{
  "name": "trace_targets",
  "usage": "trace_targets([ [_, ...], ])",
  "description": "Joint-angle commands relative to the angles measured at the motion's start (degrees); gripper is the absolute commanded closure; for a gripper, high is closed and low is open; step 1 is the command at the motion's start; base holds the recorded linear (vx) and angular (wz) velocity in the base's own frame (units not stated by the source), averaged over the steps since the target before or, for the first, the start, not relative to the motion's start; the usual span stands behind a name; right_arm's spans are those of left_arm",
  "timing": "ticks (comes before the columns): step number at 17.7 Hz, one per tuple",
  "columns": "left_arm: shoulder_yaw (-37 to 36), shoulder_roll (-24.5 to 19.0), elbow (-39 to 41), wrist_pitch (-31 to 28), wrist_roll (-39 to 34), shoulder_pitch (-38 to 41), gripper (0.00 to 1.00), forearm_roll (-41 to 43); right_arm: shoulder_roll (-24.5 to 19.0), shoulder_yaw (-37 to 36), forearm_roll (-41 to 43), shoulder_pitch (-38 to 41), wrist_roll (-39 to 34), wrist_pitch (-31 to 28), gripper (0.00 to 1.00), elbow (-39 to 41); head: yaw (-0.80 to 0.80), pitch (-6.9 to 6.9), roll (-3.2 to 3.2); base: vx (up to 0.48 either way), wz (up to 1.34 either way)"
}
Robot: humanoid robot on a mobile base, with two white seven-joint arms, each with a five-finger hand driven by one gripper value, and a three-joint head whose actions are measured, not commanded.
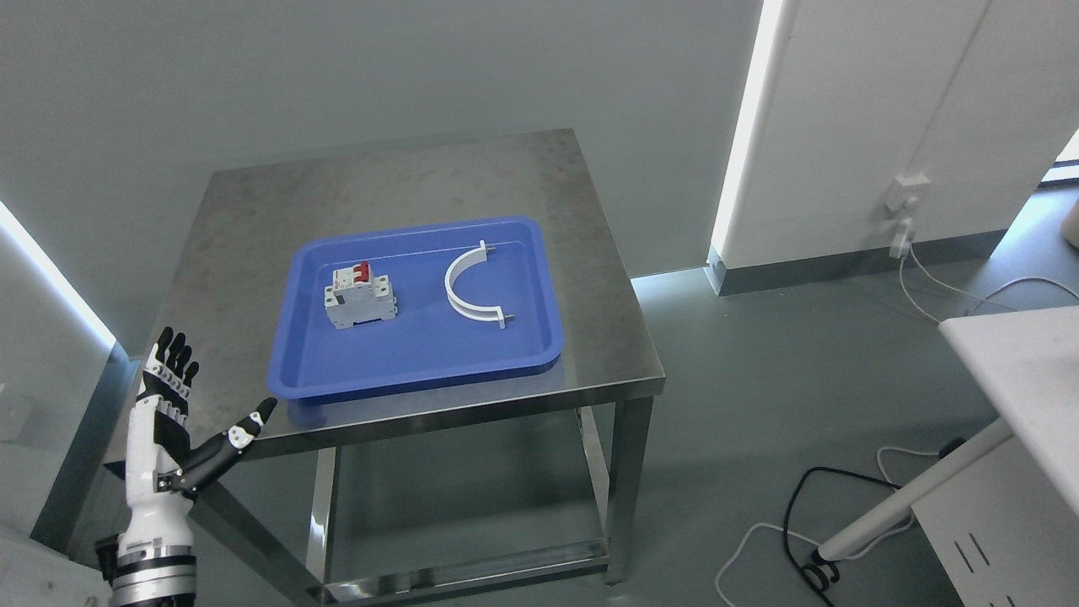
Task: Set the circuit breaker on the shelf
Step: 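Raise the left hand and reach toward the grey circuit breaker in the tray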
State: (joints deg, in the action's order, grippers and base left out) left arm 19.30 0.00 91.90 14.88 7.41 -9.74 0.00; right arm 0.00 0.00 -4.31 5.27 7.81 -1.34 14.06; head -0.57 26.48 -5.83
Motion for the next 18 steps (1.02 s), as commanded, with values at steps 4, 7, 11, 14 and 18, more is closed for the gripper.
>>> trace_targets([
  [4, -0.49, -1.0, -0.05, 2.52, 0.41, -2.47, 0.0, 0.44, 1.0, 1.14, 0.0, 0.0, 0.01, -3.14, 0.0, 0.0, 0.0, 0.0, 0.0, 0.0, 0.0],
  [7, -0.23, -1.0, -0.31, 2.44, 0.67, -3.44, 0.0, 0.53, 1.0, 1.14, 0.0, 0.0, 0.01, -3.14, 0.0, 0.0, 0.0, 0.0, 0.0, 0.0, 0.0],
  [11, -1.02, -7.19, -2.15, 0.69, 9.79, -7.91, 0.0, 2.19, 1.0, 1.14, 0.0, 0.0, 0.01, -3.14, 0.0, 0.0, 0.0, 0.0, 0.0, 0.0, 0.0],
  [14, -1.45, -11.67, -2.6, -5.8, 14.46, -10.99, 0.0, 4.04, 1.0, 1.14, 0.0, 0.0, 0.01, -3.14, 0.0, 0.0, 0.0, 0.0, 0.0, 0.0, 0.0],
  [18, -7.6, -16.34, -3.47, -10.56, 15.7, -15.73, 0.02, 8.24, 1.0, 1.14, 0.0, 0.0, 0.01, -3.14, 0.0, 0.0, 0.0, 0.0, 0.0, 0.0, 0.0],
])
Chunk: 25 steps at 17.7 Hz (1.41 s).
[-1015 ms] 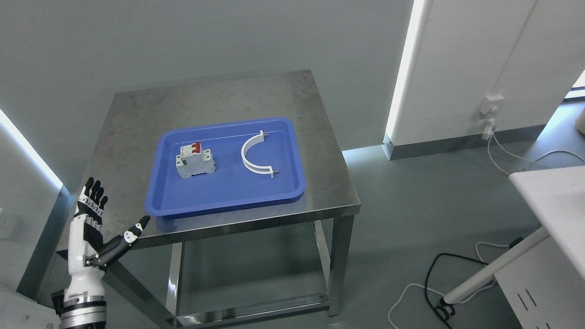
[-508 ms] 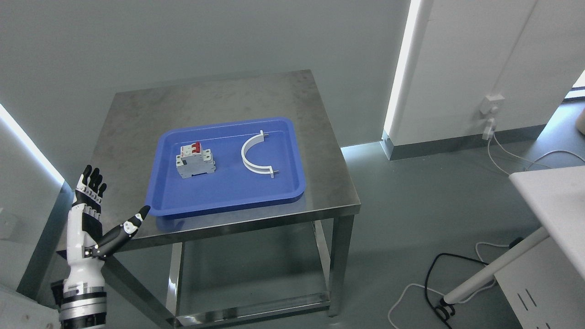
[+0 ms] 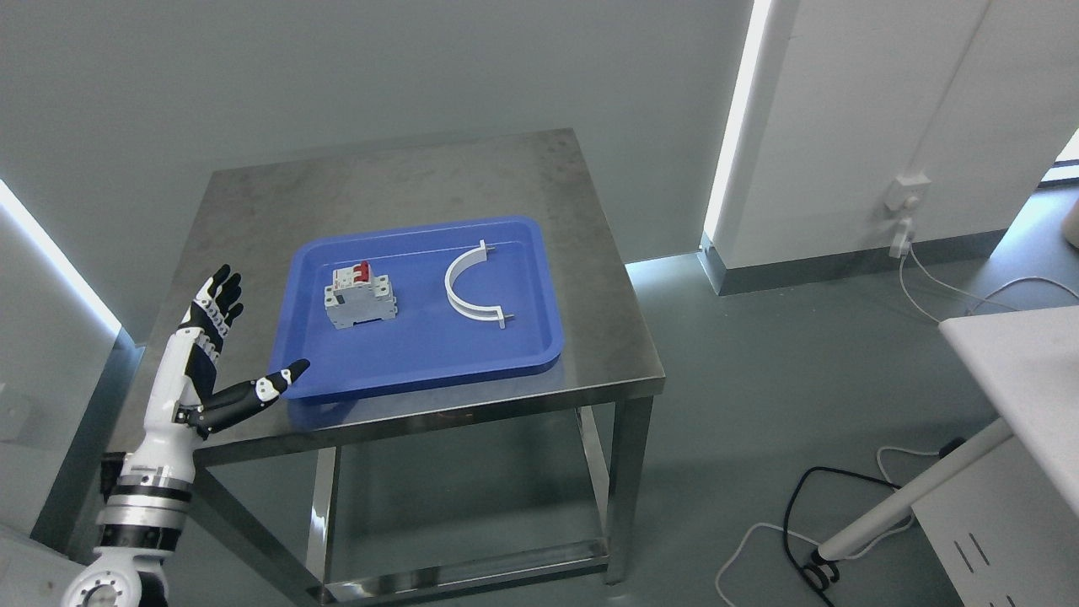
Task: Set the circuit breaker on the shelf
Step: 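Raise the left hand and reach toward the grey circuit breaker in the tray, then close the left hand around the grey circuit breaker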
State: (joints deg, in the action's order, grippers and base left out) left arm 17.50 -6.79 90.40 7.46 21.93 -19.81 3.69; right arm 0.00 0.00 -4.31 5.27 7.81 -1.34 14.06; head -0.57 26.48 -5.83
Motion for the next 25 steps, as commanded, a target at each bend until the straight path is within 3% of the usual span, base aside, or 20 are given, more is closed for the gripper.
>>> trace_targets([
  [1, -6.51, -9.56, -2.33, -3.07, 1.79, -6.81, 0.01, 7.01, 1.0, 1.14, 0.0, 0.0, 0.01, -3.14, 0.0, 0.0, 0.0, 0.0, 0.0, 0.0, 0.0],
  [4, -7.3, -9.39, -2.51, -3.5, 3.73, -9.01, 0.02, 9.31, 1.0, 1.14, 0.0, 0.0, 0.01, -3.14, 0.0, 0.0, 0.0, 0.0, 0.0, 0.0, 0.0],
  [8, -9.24, -9.65, -6.28, -4.82, 6.7, -12.44, 0.03, 18.62, 1.0, 1.14, 0.0, 0.0, 0.01, -3.14, 0.0, 0.0, 0.0, 0.0, 0.0, 0.0, 0.0],
  [12, -12.66, -9.03, -8.83, -14.12, 10.15, -15.6, 0.04, 21.53, 1.0, 1.14, 0.0, 0.0, 0.01, -3.14, 0.0, 0.0, 0.0, 0.0, 0.0, 0.0, 0.0],
  [16, -15.74, -7.19, -12.95, -17.21, 10.15, -19.47, 0.06, 22.59, 1.0, 1.14, 0.0, 0.0, 0.01, -3.14, 0.0, 0.0, 0.0, 0.0, 0.0, 0.0, 0.0],
  [25, -16.54, -3.15, -17.71, -17.39, 10.5, -21.06, 0.22, 27.25, 1.0, 1.14, 0.0, 0.0, 0.01, -3.14, 0.0, 0.0, 0.0, 0.0, 0.0, 0.0, 0.0],
])
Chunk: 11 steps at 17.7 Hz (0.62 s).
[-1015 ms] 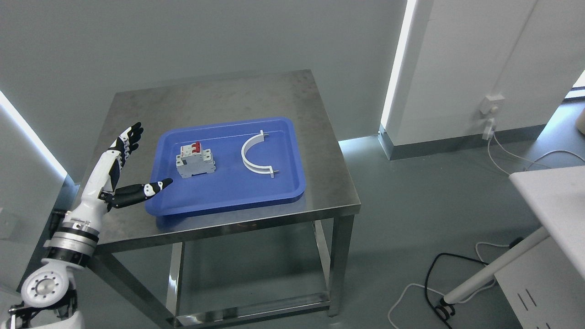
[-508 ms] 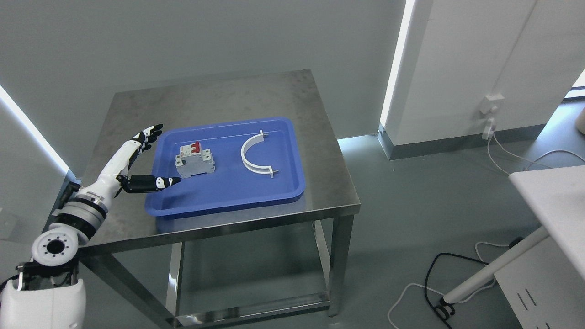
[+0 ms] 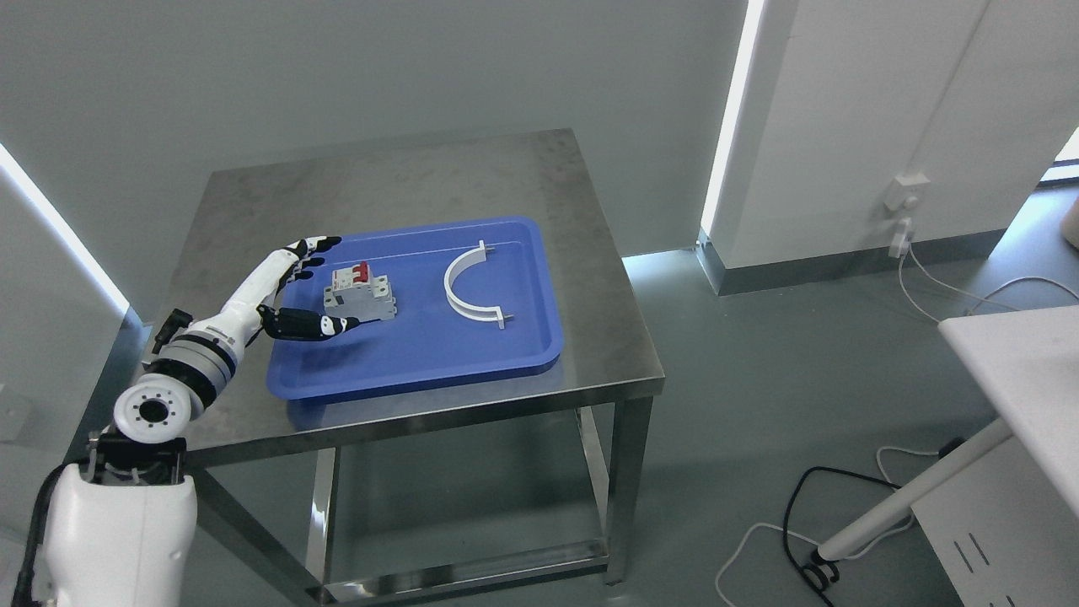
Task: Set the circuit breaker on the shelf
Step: 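Close the left hand around the grey circuit breaker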
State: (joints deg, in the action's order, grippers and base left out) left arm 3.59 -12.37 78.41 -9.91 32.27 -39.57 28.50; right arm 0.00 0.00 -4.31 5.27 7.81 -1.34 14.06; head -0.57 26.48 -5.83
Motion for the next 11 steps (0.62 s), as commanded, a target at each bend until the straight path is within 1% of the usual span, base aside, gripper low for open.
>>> trace_targets([
  [1, -2.62, 2.44, -5.9, -0.02, 0.07, -1.38, 0.24, 2.44, 1.0, 1.14, 0.0, 0.0, 0.01, -3.14, 0.0, 0.0, 0.0, 0.0, 0.0, -0.007, 0.02],
  [5, -2.45, 2.79, -10.55, 1.64, -0.19, -3.4, 0.33, 2.61, 1.0, 1.14, 0.0, 0.0, 0.01, -3.14, 0.0, 0.0, 0.0, 0.0, 0.0, -0.002, 0.01],
  [7, -2.36, 2.97, -11.43, 2.87, -0.28, -3.58, 0.42, 3.75, 1.0, 1.14, 0.0, 0.0, 0.01, -3.14, 0.0, 0.0, 0.0, 0.0, 0.0, 0.0, 0.0],
  [9, -1.66, 3.06, -12.57, 5.67, -0.37, -3.58, 0.57, 4.55, 1.0, 1.14, 0.0, 0.0, 0.01, -3.14, 0.0, 0.0, 0.0, 0.0, 0.0, 0.0, 0.0],
  [10, -0.78, 3.14, -13.19, 8.04, -0.37, -3.58, 0.68, 4.55, 1.0, 1.14, 0.0, 0.0, 0.01, -3.14, 0.0, 0.0, 0.0, 0.0, 0.0, 0.0, 0.0],
  [11, 0.01, 3.23, -13.8, 9.98, -0.37, -3.58, 0.75, 4.55, 1.0, 1.14, 0.0, 0.0, 0.01, -3.14, 0.0, 0.0, 0.0, 0.0, 0.0, 0.0, 0.0],
])
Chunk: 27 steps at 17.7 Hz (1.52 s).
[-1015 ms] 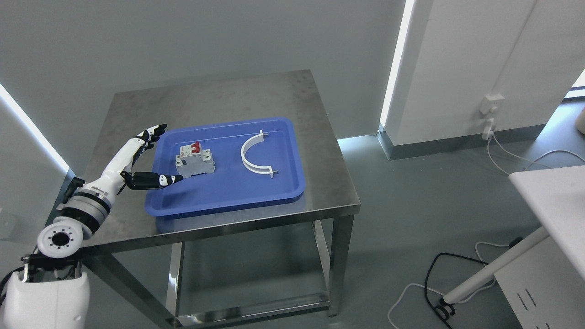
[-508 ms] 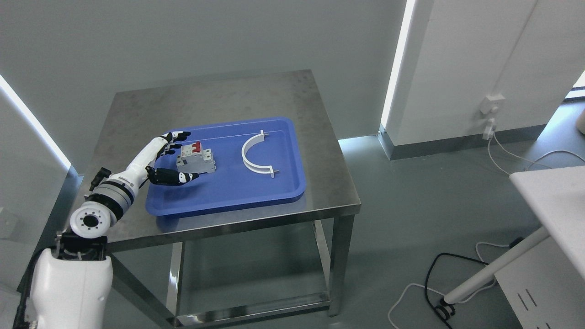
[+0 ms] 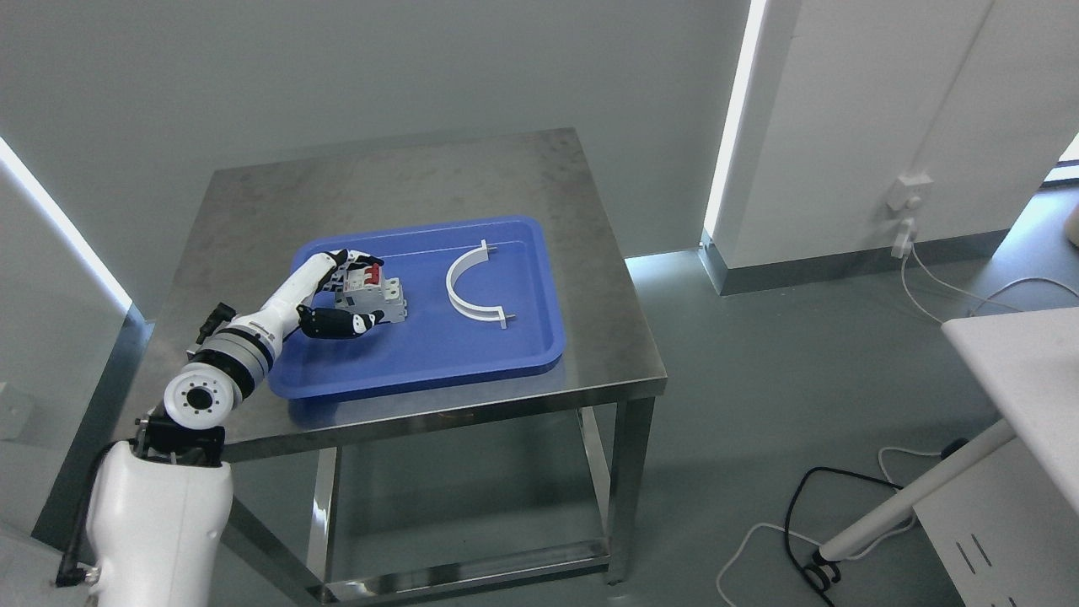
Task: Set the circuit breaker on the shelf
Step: 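Close the left hand around the grey circuit breaker, then lift the circuit breaker out of the tray with the left hand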
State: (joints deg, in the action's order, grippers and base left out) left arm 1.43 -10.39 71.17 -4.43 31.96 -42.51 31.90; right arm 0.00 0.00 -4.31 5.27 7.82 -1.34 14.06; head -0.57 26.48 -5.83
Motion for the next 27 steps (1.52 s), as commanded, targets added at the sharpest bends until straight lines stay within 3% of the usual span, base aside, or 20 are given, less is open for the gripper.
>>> trace_targets([
  [1, 2.61, 1.25, -7.18, 5.83, -0.05, -0.65, 0.79, 1.15, 1.0, 1.14, 0.0, 0.0, 0.0, -3.15, 0.0, 0.0, 0.0, 0.0, 0.0, 0.0, 0.0],
  [5, 8.13, 3.34, -7.36, 10.83, -0.58, -0.91, 0.88, 0.8, 1.0, 1.14, 0.0, 0.0, 0.0, -3.15, 0.0, 0.0, 0.0, 0.0, 0.0, 0.0, 0.0],
  [8, 19.36, 9.39, -3.25, 17.6, -1.46, -4.42, 0.89, 0.19, 1.0, 1.14, 0.0, 0.0, 0.0, -3.15, 0.0, 0.0, 0.0, 0.01, 0.0, 0.002, -0.02],
  [10, 25.87, 9.39, 1.14, 18.75, -1.63, -5.65, 0.88, -1.04, 1.0, 1.14, 0.0, 0.0, 0.0, -3.15, 0.0, 0.0, 0.0, 0.01, 0.0, 0.0, -0.01],
  [12, 28.27, 9.39, 3.01, 24.43, -3.03, -5.31, 0.87, -9.6, 1.0, 1.14, 0.0, 0.0, 0.0, -3.15, 0.0, 0.0, 0.0, 0.01, 0.0, 0.001, 0.01],
  [14, 29.24, 9.39, 3.53, 30.34, -10.47, -3.3, 0.87, -14.22, 1.0, 1.14, 0.0, 0.0, 0.0, -3.15, 0.0, 0.0, 0.0, 0.01, 0.0, 0.008, -0.03],
  [18, 28.28, 9.39, 9.59, 30.19, -25.78, 3.47, 0.87, -14.14, 1.0, 1.14, 0.0, 0.0, 0.0, -3.15, 0.0, 0.0, 0.0, 0.01, 0.0, 0.0, -0.02],
  [23, 28.19, 9.39, 13.12, 29.04, -22.4, 12.69, 0.88, -18.95, 1.0, 1.14, 0.0, 0.0, 0.0, -3.15, 0.0, 0.0, 0.0, 0.01, 0.0, -0.04, 0.04],
  [27, 28.28, 9.39, 13.47, 29.04, -18.69, 14.91, 0.88, -21.61, 1.0, 1.14, 0.0, 0.0, 0.0, -3.15, 0.0, 0.0, 0.0, 0.01, 0.0, -0.172, 0.14],
])
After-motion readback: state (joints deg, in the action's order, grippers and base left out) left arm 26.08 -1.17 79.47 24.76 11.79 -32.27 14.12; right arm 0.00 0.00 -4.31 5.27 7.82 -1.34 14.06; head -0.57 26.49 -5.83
